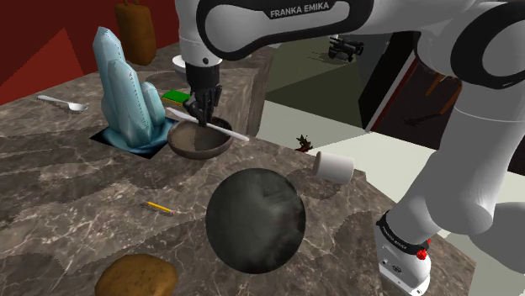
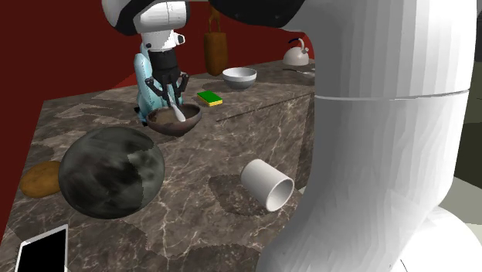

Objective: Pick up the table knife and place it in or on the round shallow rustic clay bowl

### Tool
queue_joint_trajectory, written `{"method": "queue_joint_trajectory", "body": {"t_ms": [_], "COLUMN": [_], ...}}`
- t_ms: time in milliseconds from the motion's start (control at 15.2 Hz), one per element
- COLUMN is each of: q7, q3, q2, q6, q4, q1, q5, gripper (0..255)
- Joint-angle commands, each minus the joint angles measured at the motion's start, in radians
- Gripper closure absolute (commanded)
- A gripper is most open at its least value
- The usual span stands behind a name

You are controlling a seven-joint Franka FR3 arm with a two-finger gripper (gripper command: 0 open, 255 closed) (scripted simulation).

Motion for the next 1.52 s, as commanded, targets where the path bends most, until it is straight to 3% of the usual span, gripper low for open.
{"method": "queue_joint_trajectory", "body": {"t_ms": [0, 726, 792, 1122, 1452], "q7": [0.002, 0.006, 0.006, 0.006, -0.002], "q3": [-0.001, -0.003, -0.003, -0.003, 0.003], "q2": [0.006, 0.013, 0.013, 0.013, -0.001], "q6": [0.023, 0.056, 0.056, 0.056, -0.065], "q4": [-0.017, -0.044, -0.044, -0.044, 0.065], "q1": [0.0, -0.001, -0.001, -0.001, 0.005], "q5": [-0.003, -0.007, -0.007, -0.007, 0.002], "gripper": [255, 255, 0, 0, 0]}}
